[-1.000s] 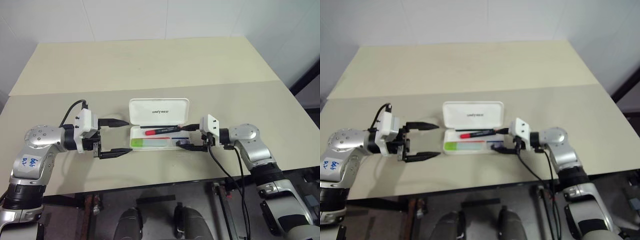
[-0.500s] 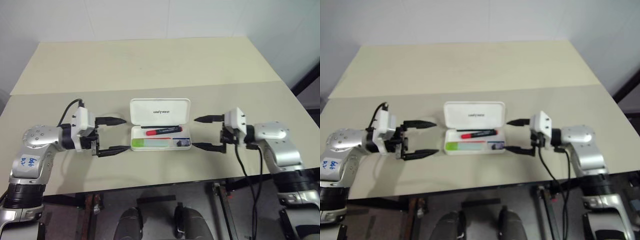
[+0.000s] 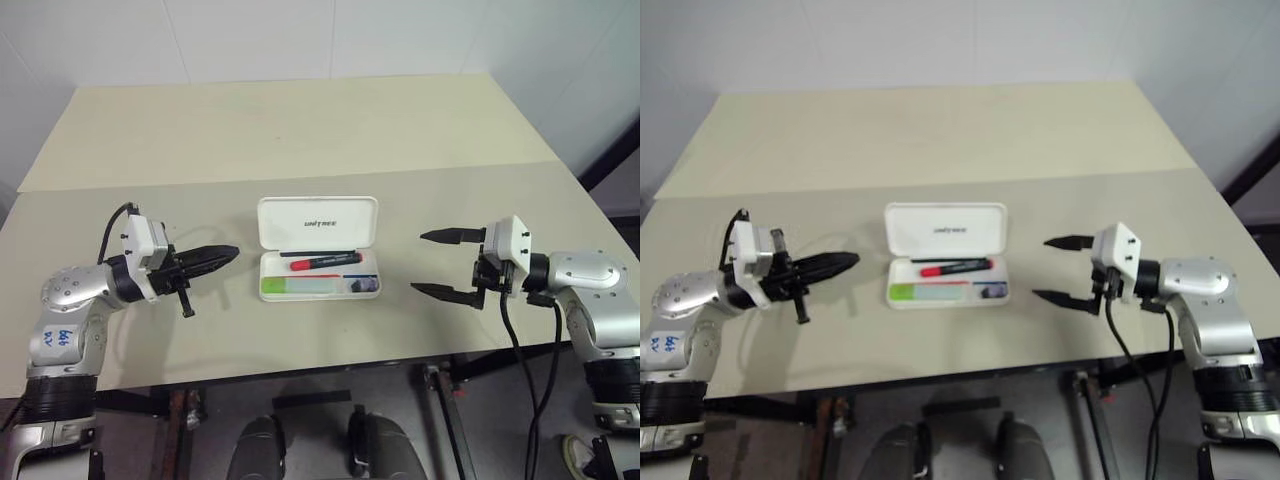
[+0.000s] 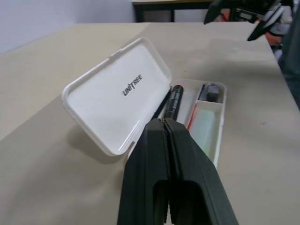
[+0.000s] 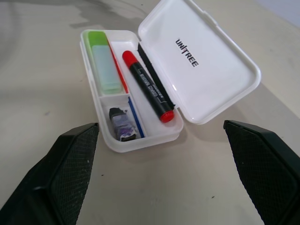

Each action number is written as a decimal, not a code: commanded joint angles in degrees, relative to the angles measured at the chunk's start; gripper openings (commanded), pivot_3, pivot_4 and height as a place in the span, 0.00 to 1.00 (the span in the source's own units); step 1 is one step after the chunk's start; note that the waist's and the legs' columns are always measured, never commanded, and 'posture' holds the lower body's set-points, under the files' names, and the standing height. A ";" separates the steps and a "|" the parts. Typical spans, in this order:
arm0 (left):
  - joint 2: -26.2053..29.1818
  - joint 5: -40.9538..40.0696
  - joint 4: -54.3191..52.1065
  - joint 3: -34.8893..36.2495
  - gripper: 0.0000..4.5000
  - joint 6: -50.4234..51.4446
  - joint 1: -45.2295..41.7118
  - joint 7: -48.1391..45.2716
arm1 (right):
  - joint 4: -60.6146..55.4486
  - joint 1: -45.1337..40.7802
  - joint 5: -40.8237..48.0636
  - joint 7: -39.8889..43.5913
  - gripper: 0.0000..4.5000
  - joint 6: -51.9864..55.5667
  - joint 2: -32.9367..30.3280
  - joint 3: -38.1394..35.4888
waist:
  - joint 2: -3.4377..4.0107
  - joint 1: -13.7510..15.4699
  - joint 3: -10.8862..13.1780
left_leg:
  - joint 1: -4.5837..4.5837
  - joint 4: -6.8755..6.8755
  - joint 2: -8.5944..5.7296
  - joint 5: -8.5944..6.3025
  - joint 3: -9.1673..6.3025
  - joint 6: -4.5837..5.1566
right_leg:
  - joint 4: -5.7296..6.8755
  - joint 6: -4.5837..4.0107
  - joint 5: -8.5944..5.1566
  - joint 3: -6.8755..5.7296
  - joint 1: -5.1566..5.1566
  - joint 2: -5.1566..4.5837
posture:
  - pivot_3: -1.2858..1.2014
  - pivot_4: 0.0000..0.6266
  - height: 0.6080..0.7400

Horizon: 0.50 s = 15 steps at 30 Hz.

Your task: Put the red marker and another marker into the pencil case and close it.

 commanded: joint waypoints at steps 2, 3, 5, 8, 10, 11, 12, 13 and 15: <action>-1.44 1.89 1.27 3.05 0.00 -1.75 0.21 7.07 | -2.08 0.08 0.43 -1.68 1.00 -0.79 -0.08 -1.68 | 0.00 0.08 0.00 | 0.00 0.01 0.00 0.00 0.00 0.00 | 0.01 0.00 0.00 0.00 0.00 0.00 | 0.52 0.24 1.00; -1.78 2.08 1.53 3.16 0.00 -1.32 0.26 8.38 | -2.12 0.08 0.44 -1.86 1.00 -0.81 -0.07 -1.62 | 0.00 0.07 0.00 | 0.01 0.03 0.00 0.00 0.00 0.01 | 0.02 0.00 0.00 0.00 0.00 -0.01 | 0.52 0.24 1.00; -3.68 4.50 2.97 2.87 0.00 1.27 -0.34 15.69 | -2.02 -0.10 0.33 -2.46 1.00 -0.90 0.25 -1.43 | 0.00 0.09 0.00 | 0.02 0.03 0.00 -0.01 -0.01 0.01 | 0.03 0.00 0.00 0.00 0.01 0.00 | 0.52 0.24 1.00; -6.68 7.55 6.57 1.28 0.00 4.89 -3.71 24.37 | -1.96 -0.59 0.16 -3.04 1.00 -0.83 0.62 -1.01 | -0.01 0.27 0.00 | 0.02 0.08 -0.01 -0.01 -0.03 0.04 | 0.05 0.03 0.02 0.00 0.05 -0.01 | 0.52 0.24 1.00; -8.27 8.38 8.36 -0.36 0.00 5.31 -5.95 25.21 | -2.05 -0.86 0.07 -3.26 1.00 -0.76 0.81 -0.77 | -0.02 0.32 -0.01 | -0.01 0.11 -0.01 0.01 -0.06 0.06 | 0.07 0.02 0.04 -0.02 0.04 0.00 | 0.52 0.24 1.00; -8.81 8.90 9.16 -1.38 0.00 5.60 -6.97 25.14 | -2.04 -0.98 0.04 -3.31 1.00 -0.78 0.88 -0.67 | -0.03 0.31 -0.01 | 0.00 0.11 -0.03 0.01 -0.05 0.06 | 0.06 0.03 0.04 -0.02 0.05 -0.01 | 0.52 0.24 1.00; -9.33 9.35 10.03 -2.26 0.00 5.68 -7.99 25.14 | -2.12 -1.05 0.02 -3.40 1.00 -0.76 0.94 -0.59 | -0.03 0.32 -0.02 | -0.02 0.12 -0.03 0.01 -0.06 0.05 | 0.05 0.03 0.05 -0.02 0.05 0.00 | 0.52 0.24 1.00; -9.89 9.53 10.83 -3.00 0.00 5.55 -8.98 24.88 | -2.23 -1.09 0.01 -3.52 1.00 -0.72 0.99 -0.53 | -0.03 0.32 -0.02 | -0.02 0.11 -0.03 0.01 -0.05 0.05 | 0.04 0.03 0.05 -0.02 0.05 0.00 | 0.52 0.24 1.00; -10.67 9.66 12.06 -3.85 0.00 5.22 -10.47 24.39 | -2.19 -1.27 0.01 -3.62 1.00 -0.65 1.00 -0.45 | -0.04 0.24 -0.02 | -0.02 0.10 -0.03 0.03 -0.04 0.02 | 0.04 0.03 0.05 -0.02 0.04 0.00 | 0.52 0.24 1.00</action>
